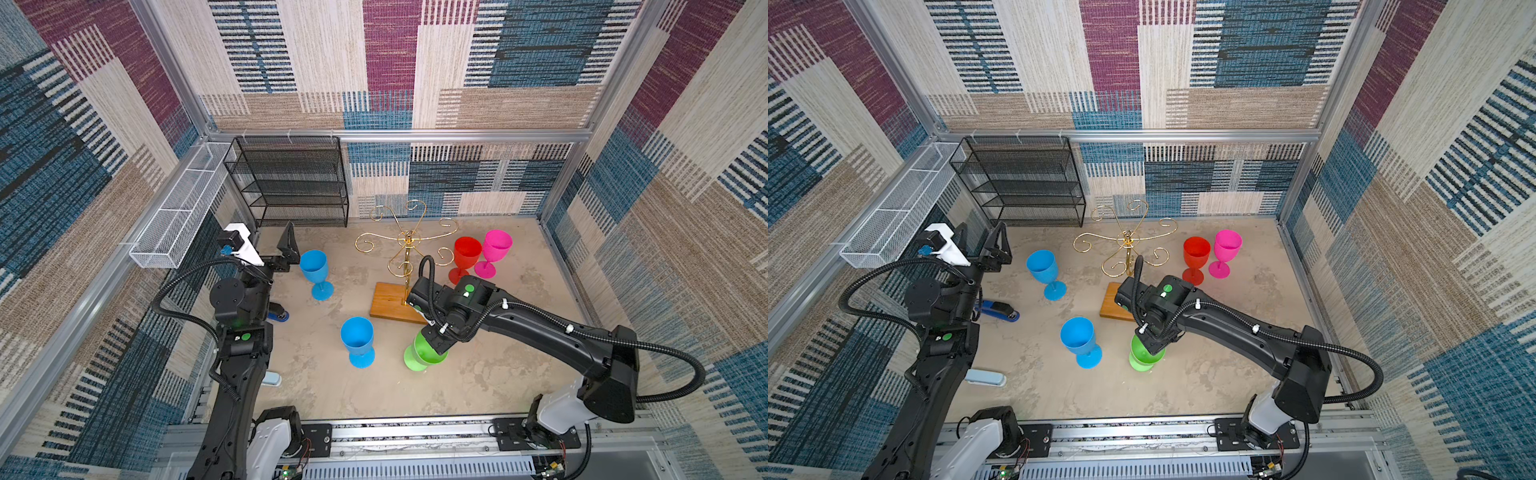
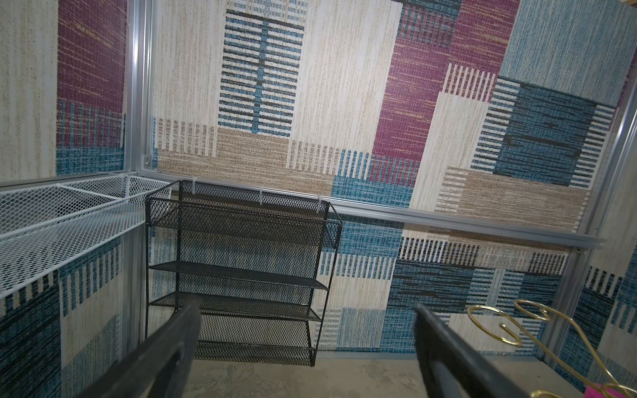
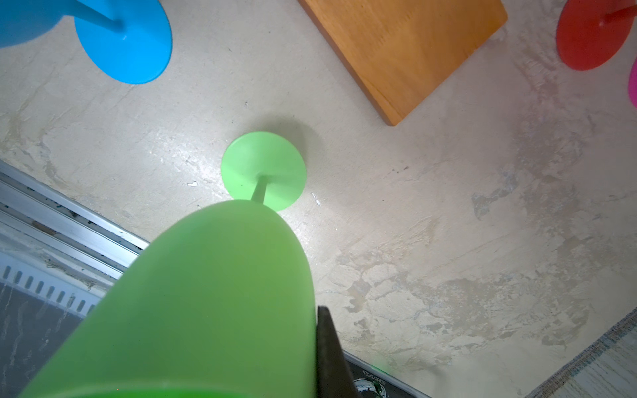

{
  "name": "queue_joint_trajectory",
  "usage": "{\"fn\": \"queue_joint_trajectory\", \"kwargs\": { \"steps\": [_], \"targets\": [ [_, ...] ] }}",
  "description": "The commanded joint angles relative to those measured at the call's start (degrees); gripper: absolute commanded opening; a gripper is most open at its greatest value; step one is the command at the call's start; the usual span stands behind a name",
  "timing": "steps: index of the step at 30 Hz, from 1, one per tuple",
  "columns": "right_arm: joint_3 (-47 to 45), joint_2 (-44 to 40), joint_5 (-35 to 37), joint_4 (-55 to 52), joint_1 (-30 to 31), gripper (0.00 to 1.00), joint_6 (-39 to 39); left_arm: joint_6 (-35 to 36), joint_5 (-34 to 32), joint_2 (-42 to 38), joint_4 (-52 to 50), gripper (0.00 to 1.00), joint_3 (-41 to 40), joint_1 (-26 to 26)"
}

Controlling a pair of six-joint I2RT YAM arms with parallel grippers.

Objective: Take the wine glass off the wine glass rack
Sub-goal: Place the wine glass at the bottom-center of the table.

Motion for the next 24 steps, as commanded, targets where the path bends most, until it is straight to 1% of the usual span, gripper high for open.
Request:
{"fn": "queue_joint_trajectory", "kwargs": {
  "steps": [1,3,5,7,8,11,15,18,20,22,24],
  "targets": [
    [0.0,0.5,0.9,0.0,0.0,0.07,1.0,0.6,0.4,0.1,1.3,0.98,0.3,0.1],
    [0.2,0.8,1.0,0.0,0.0,0.17,1.1,0.6,0.5,0.3,1.4,0.98,0.3,0.1],
    [0.6,0.8,1.3,0.0,0.0,0.23,1.1,0.5,0.5,0.4,1.5,0.99,0.2,0.1],
    [1.4,0.4,1.6,0.1,0.0,0.34,1.3,0.7,0.3,0.3,1.5,0.99,0.1,0.2],
    [1.9,0.1,1.7,0.1,0.0,0.37,1.3,0.8,0.2,0.3,1.5,0.98,0.0,0.2],
    [3.7,-0.6,1.8,0.1,0.0,0.41,1.3,0.9,0.2,0.3,1.5,0.99,0.0,0.2],
    [6.7,-3.1,2.4,1.2,0.0,0.5,1.3,1.0,0.1,0.1,1.5,0.98,-0.2,0.2],
    [9.6,-7.0,2.5,4.6,0.0,0.56,1.3,0.9,0.1,0.0,1.4,0.98,-0.3,0.3],
    [9.5,-11.0,3.2,8.3,-0.2,0.62,1.3,1.0,0.1,-0.2,1.2,0.98,-0.5,0.2],
    [6.5,-15.4,4.1,12.6,-1.3,0.67,1.4,1.1,0.0,-0.6,1.5,0.98,-1.1,0.3],
    [2.4,-20.1,3.3,17.6,-4.2,0.72,1.1,1.7,0.0,-0.8,1.5,0.98,-1.7,0.3]
  ]
}}
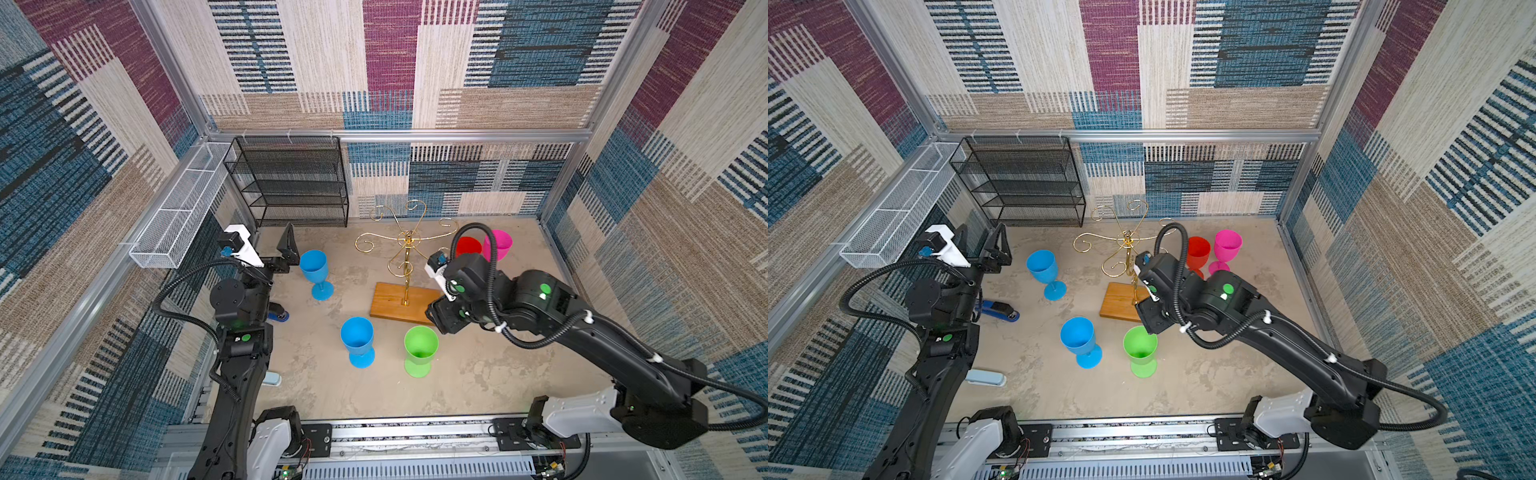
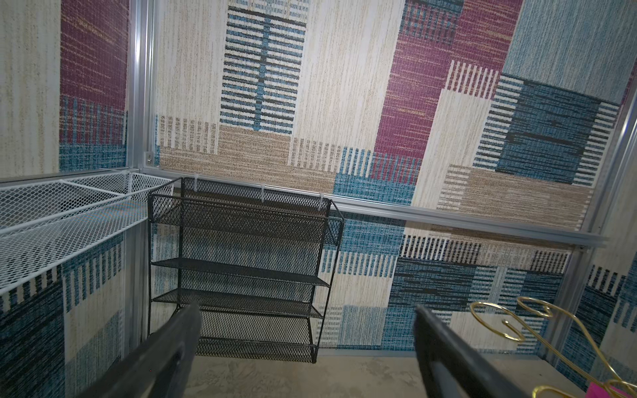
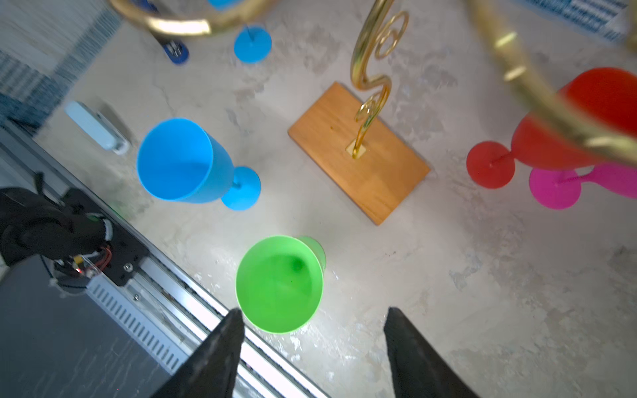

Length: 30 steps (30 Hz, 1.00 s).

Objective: Take the wine glass off the wine glass rack
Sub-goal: Place the wine glass at the bottom-center of the table, then reset both arms

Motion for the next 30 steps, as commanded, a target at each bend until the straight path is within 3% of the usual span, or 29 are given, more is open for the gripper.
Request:
{"fn": "queue_joint_trajectory", "kwargs": {
  "steps": [1,6,14,19,30],
  "targets": [
    [-5.7,-6.3,-0.3,10.5,-4.1,0.75,-0.1,2.1,0.0,-0.3,1.0,0.98,-0.8,0.1],
    [-16.8,-14.7,-6.9,21.2,-18.3,0.99,-3.8,3.7,-1.7,-0.6,-0.8,0.99,-3.0,0.0],
    [-32.6,-18.7,-6.0,41.8,-28.2,0.99,-9.2,3.6,-8.8,0.6,0.9,0.99,-11.2,-0.6],
    [-40.8,-17.4,-11.5,54.5,-36.0,0.99,-9.7,5.1,-12.1,1.5,5.5,0.99,-17.8,-1.7],
    [-56.5,-13.6,-3.8,76.5,-41.8,0.99,-10.4,6.9,-13.4,6.8,14.0,0.99,-27.6,-1.9]
  ]
}}
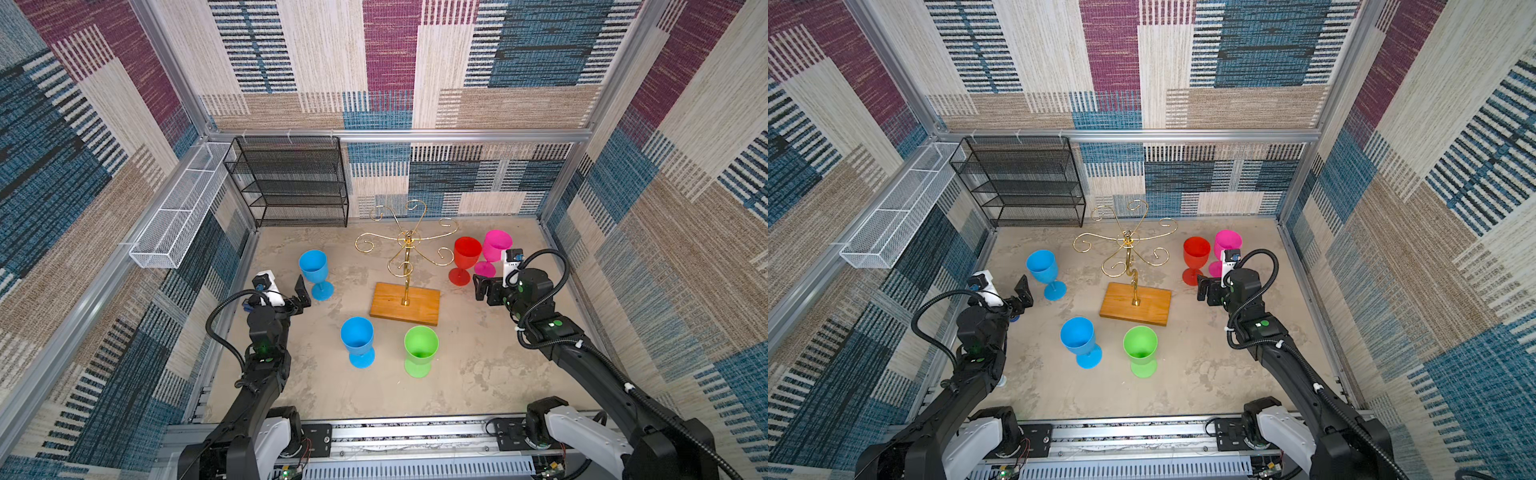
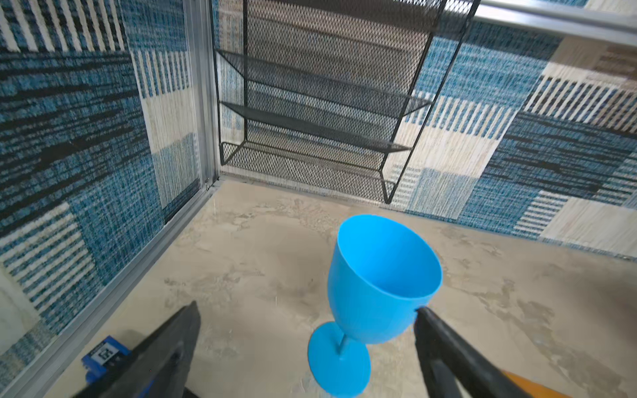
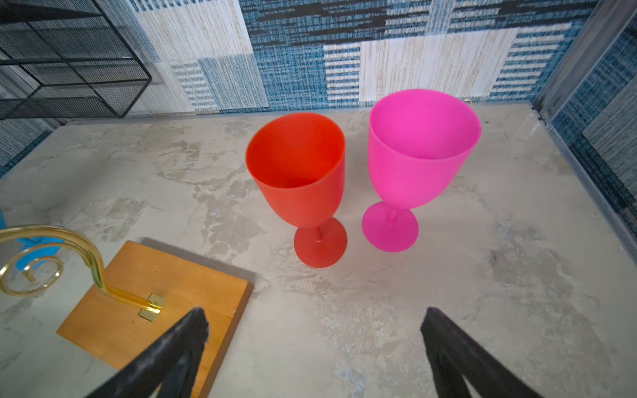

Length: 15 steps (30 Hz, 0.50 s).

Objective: Take the wine glass off the wine glass rack
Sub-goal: Reset both arms

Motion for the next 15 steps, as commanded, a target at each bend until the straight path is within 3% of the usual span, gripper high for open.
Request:
{"fn": "queue_joint_trajectory", "kwargs": {
  "steps": [1,7,12,15],
  "targets": [
    [-3.7,0.9,4.0,13.1,-1.4,0.99,-0.1,3.6,-1.6,2.0,6.5,0.99,-2.2,0.0],
    [-11.3,3.1,6.7,26.7,-3.1,0.99,-4.0,4.8,-0.1,7.5,11.7,0.99,-4.3,-0.9],
    [-19.0,6.7,8.3,44.4,-4.9,0.99,-8.3,6.0,0.9,15.4,20.6,0.99,-6.8,-0.9],
    [-22.7,9.7,5.5,54.5,-6.7,0.99,-9.0,6.6,1.9,21.9,26.0,0.99,-7.2,-0.9]
  ]
}}
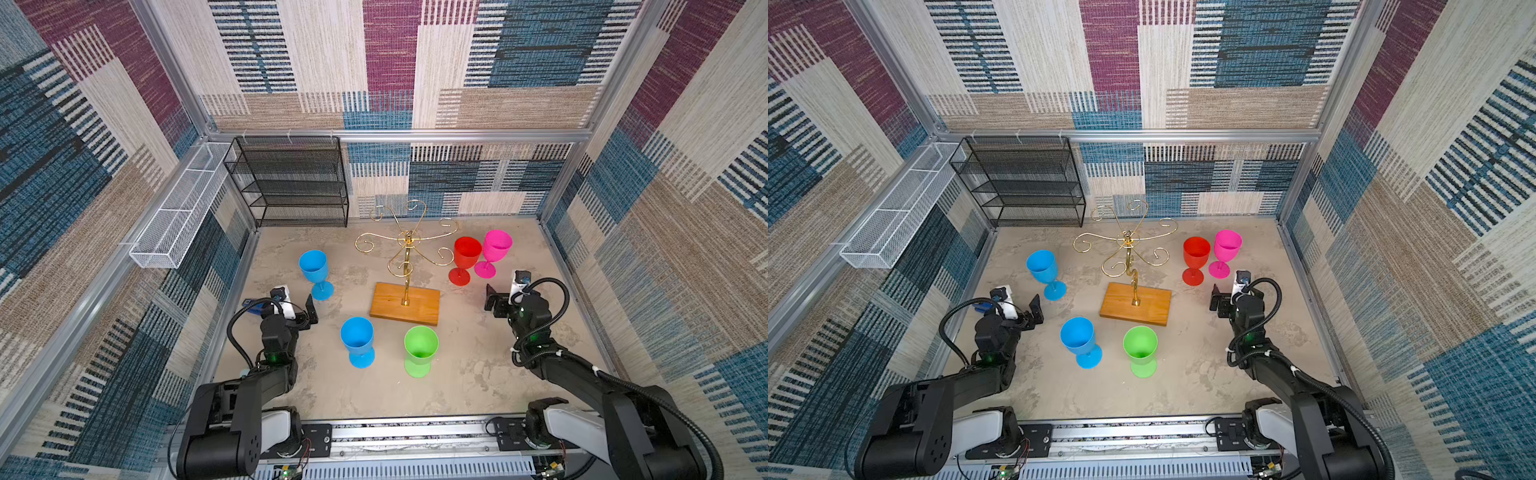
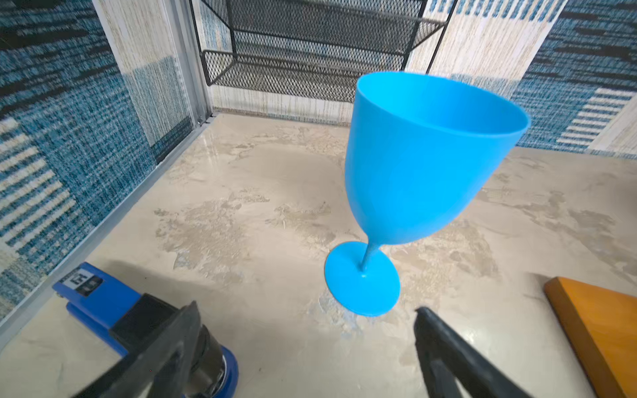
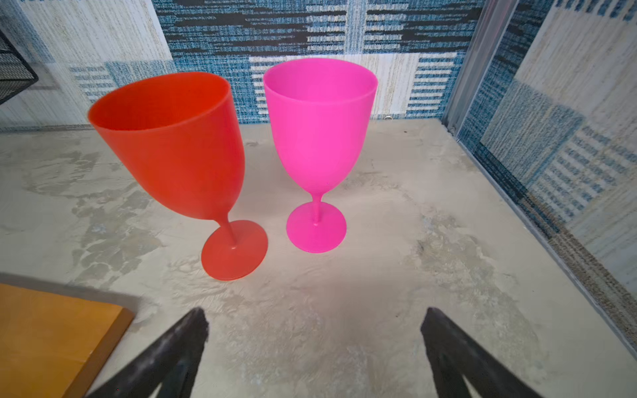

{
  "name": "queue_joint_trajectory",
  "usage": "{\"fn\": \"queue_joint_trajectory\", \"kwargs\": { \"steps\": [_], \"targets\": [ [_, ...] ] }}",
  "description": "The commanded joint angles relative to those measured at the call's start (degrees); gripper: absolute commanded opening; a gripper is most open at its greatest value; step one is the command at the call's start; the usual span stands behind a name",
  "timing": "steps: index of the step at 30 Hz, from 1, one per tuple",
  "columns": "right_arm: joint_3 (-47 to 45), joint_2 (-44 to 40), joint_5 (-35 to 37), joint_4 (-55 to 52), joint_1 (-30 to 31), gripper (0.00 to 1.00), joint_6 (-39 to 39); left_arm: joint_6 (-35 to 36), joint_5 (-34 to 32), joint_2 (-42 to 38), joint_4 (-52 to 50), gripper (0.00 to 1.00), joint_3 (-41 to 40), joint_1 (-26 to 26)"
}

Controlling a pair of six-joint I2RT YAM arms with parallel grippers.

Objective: Take the wine glass off the wine glass rack
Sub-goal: Reset both arms

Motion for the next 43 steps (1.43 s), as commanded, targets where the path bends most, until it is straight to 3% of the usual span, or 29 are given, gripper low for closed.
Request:
{"fn": "queue_joint_trajectory", "kwargs": {
  "steps": [1,4,7,16,24,37,43],
  "targets": [
    [-4.1,2.8,-1.6,20.6,-1.2,0.99,-3.4,1.9,1.2,6.5,13.7,0.99,-0.8,-0.1],
    [-5.9,6.3,-3.3,27.1,-1.9,0.99,-4.7,1.7,1.4,13.5,23.3,0.99,-2.2,0.0],
    [-7.2,7.4,-3.2,31.5,-2.0,0.99,-5.2,2.6,3.3,16.3,23.6,0.99,-0.8,-0.2],
    [-8.5,15.2,-8.5,42.8,-5.1,0.99,-5.2,2.1,1.9,15.9,21.7,0.99,0.2,-0.1],
    [-9.4,22.0,-8.0,50.9,-5.1,0.99,-5.1,0.5,-1.1,15.9,23.6,0.99,-1.4,-0.2],
    [-9.5,21.1,-7.9,49.5,-5.1,0.99,-5.0,3.5,5.0,16.3,23.4,0.99,-0.6,-0.7],
    [-9.6,21.1,-8.1,49.7,-5.1,0.99,-5.0,3.7,3.7,12.9,9.5,0.99,4.9,-1.3]
  ]
}}
